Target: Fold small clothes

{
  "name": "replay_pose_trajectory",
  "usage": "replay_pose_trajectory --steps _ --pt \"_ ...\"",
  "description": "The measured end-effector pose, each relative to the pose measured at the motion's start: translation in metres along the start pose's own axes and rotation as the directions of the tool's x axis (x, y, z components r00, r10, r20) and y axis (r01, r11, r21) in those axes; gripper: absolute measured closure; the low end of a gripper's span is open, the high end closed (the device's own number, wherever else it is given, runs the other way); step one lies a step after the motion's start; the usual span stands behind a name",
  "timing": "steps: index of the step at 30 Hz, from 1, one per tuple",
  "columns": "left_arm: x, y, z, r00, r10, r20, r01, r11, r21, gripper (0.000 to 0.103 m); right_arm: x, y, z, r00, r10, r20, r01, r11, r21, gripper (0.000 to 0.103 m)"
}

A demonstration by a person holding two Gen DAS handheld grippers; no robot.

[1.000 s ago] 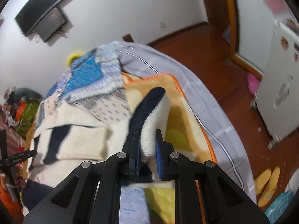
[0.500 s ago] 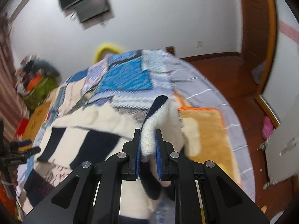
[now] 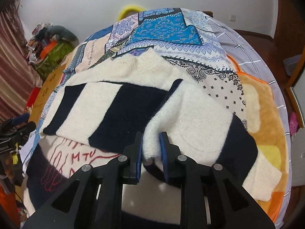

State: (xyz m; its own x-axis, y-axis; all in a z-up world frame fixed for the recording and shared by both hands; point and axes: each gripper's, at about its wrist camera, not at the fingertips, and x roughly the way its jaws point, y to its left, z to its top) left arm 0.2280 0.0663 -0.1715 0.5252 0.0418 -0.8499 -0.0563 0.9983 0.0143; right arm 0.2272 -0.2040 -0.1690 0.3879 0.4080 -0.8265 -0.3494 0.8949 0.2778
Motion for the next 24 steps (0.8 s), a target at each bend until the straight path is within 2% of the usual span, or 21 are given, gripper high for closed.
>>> replay_pose_trajectory --steps 4,8,11,17,20,24 --pt "-0.002 -0.004 0.001 1.000 -0.002 0.003 0.002 1.000 0.003 0.015 -0.013 -0.004 -0.002 0.999 0.030 -0.017 -0.030 0.999 0.014 0.066" --pt "-0.005 -0.016 0.004 1.000 -0.011 0.015 0.010 1.000 0.025 0.015 -0.033 -0.010 -0.004 1.000 0.015 0.017 -0.016 1.000 0.004 0.064" --pt "-0.008 -0.027 0.006 1.000 -0.015 0.021 0.014 0.999 0.049 0.014 -0.052 -0.026 -0.009 0.998 -0.021 0.064 0.019 0.999 0.030 0.053" --pt "-0.010 -0.053 0.010 0.999 -0.038 0.028 0.035 0.995 0.094 0.014 -0.086 -0.081 -0.026 0.985 -0.138 0.107 0.122 0.982 0.142 0.052" --pt "-0.010 -0.064 0.011 0.998 -0.050 0.025 0.047 0.993 0.111 0.014 -0.096 -0.114 -0.039 0.974 -0.206 0.098 0.180 0.958 0.222 0.052" --pt "-0.008 -0.076 0.012 0.998 -0.062 0.015 0.060 0.991 0.123 0.014 -0.097 -0.154 -0.060 0.970 -0.237 0.060 0.205 0.921 0.331 0.052"
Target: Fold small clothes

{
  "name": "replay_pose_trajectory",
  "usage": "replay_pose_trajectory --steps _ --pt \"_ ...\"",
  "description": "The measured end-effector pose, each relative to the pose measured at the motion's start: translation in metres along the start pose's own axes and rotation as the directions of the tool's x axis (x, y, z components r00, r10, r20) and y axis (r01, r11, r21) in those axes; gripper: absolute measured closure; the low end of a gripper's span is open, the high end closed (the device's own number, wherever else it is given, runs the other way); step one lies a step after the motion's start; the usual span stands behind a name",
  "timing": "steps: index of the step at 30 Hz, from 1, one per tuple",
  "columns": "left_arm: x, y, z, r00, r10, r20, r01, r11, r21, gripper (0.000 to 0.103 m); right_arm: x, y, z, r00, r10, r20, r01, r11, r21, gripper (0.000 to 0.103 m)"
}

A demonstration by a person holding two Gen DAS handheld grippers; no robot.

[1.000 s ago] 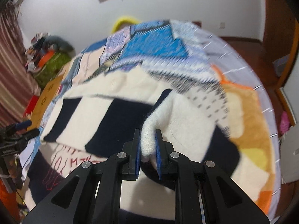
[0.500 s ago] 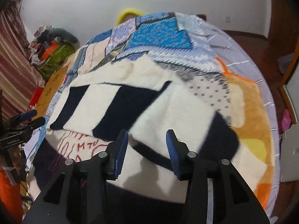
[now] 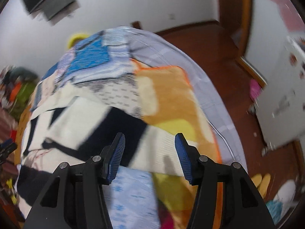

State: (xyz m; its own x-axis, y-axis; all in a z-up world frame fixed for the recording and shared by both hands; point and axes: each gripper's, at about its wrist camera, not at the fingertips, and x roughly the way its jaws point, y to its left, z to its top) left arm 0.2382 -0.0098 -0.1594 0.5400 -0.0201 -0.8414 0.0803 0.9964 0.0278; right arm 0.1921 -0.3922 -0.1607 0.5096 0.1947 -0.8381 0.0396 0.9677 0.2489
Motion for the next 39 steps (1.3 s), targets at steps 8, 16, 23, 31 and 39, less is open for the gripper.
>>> replay_pose_trajectory --steps 8,16,23,31,39 --pt "0.007 -0.018 0.000 0.999 0.009 -0.032 -0.008 1.000 0.026 0.014 0.043 -0.045 -0.032 0.994 0.012 -0.106 0.004 0.989 0.146 0.052" --pt "0.014 -0.022 0.000 0.998 0.025 -0.057 -0.023 0.999 0.037 0.014 0.071 -0.058 -0.046 0.988 0.063 -0.142 -0.033 0.978 0.205 0.052" --pt "0.023 -0.025 -0.001 0.996 0.033 -0.081 -0.030 0.999 0.039 0.014 0.083 -0.065 -0.037 0.989 0.065 -0.130 -0.032 0.972 0.235 0.070" --pt "0.024 -0.020 -0.003 0.996 0.037 -0.084 -0.035 0.999 0.023 0.014 0.078 -0.052 -0.026 0.992 0.052 -0.115 -0.030 0.982 0.185 0.093" --pt "0.014 -0.006 -0.006 0.998 0.031 -0.060 -0.032 0.999 -0.009 0.014 0.025 -0.006 0.007 0.992 0.122 0.016 -0.123 0.989 0.078 0.095"
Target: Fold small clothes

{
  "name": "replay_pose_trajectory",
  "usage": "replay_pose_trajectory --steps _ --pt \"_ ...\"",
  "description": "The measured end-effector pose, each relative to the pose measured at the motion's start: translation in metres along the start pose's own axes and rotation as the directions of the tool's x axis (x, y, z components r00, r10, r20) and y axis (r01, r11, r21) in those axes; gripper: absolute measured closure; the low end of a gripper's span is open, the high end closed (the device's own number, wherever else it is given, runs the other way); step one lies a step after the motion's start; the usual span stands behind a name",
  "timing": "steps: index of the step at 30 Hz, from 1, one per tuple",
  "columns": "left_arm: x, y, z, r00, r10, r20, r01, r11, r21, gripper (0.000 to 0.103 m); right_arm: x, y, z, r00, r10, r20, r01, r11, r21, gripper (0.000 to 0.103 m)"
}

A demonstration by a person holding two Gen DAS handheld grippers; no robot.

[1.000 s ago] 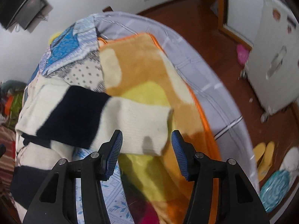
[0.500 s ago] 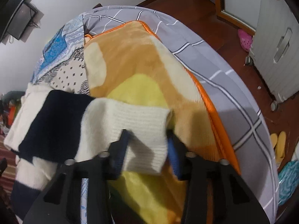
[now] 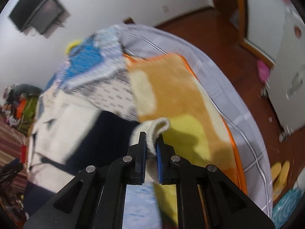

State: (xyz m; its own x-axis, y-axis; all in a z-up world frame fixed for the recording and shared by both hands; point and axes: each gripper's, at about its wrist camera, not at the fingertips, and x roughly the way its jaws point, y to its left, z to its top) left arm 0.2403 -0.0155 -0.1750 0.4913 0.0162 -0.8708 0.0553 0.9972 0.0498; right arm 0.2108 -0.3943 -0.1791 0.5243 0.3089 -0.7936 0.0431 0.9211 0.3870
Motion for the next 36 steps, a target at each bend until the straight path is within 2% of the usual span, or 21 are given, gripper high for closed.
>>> replay_pose_trajectory --steps 7,13,20,28,36 --pt "-0.011 0.021 -0.006 0.999 -0.007 0.033 0.008 0.999 -0.046 0.014 -0.039 0.081 0.025 0.991 0.106 0.081 -0.091 0.982 -0.167 0.095" --pt "-0.022 0.049 -0.014 0.998 -0.007 0.063 0.013 0.995 -0.102 0.014 -0.059 0.159 0.035 0.974 0.183 0.131 -0.134 0.939 -0.315 0.095" --pt "-0.032 0.086 -0.027 0.996 0.007 0.087 0.007 0.986 -0.167 0.014 -0.063 0.229 0.046 0.949 0.280 0.142 -0.202 0.890 -0.409 0.095" --pt "-0.038 0.134 -0.049 0.995 0.031 0.090 -0.006 0.963 -0.271 0.014 -0.037 0.312 0.035 0.928 0.369 0.048 -0.297 0.812 -0.503 0.096" --pt "-0.049 0.169 -0.069 0.991 0.089 0.096 -0.053 0.945 -0.323 0.014 0.013 0.390 -0.003 0.915 0.386 -0.114 -0.379 0.729 -0.570 0.096"
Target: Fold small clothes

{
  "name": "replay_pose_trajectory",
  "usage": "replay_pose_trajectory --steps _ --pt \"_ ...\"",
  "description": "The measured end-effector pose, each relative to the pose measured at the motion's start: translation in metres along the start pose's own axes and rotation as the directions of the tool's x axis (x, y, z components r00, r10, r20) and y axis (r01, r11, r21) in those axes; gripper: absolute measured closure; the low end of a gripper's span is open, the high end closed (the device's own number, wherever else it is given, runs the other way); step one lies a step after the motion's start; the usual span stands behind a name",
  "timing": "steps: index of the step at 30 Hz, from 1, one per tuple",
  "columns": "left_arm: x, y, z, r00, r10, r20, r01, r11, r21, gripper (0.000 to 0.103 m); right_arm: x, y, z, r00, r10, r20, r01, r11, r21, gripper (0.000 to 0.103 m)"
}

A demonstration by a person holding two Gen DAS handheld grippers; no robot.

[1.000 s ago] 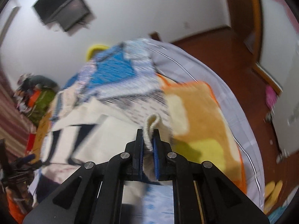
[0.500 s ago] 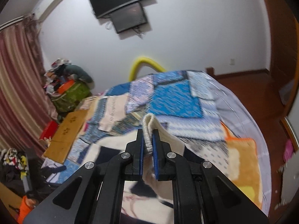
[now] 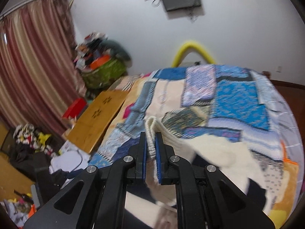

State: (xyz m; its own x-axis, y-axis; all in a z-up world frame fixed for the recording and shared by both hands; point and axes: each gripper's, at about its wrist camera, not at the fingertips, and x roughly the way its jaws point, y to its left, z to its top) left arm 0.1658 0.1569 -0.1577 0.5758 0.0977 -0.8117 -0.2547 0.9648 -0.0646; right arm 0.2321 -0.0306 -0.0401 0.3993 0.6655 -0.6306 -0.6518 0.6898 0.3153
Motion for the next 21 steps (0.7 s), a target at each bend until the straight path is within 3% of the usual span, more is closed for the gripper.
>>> replay_pose_trajectory --steps 5,12,18,21 --pt "0.001 0.020 -0.005 1.000 -0.007 -0.010 0.006 0.999 -0.042 0.014 0.058 0.025 -0.014 0.992 0.035 -0.125 -0.038 0.999 -0.023 0.096" --pt "0.013 0.033 -0.007 0.999 -0.011 -0.042 0.008 0.998 -0.067 0.014 0.108 0.032 -0.036 0.968 0.011 -0.251 -0.021 0.999 -0.035 0.094" --pt "0.022 0.034 -0.005 0.998 -0.013 -0.064 0.008 0.997 -0.080 0.014 0.117 0.029 -0.045 0.940 0.036 -0.341 -0.040 0.999 -0.005 0.091" --pt "0.022 0.030 -0.003 0.998 -0.007 -0.064 0.002 0.997 -0.078 0.014 0.107 0.032 -0.045 0.942 0.027 -0.335 -0.043 0.998 -0.039 0.079"
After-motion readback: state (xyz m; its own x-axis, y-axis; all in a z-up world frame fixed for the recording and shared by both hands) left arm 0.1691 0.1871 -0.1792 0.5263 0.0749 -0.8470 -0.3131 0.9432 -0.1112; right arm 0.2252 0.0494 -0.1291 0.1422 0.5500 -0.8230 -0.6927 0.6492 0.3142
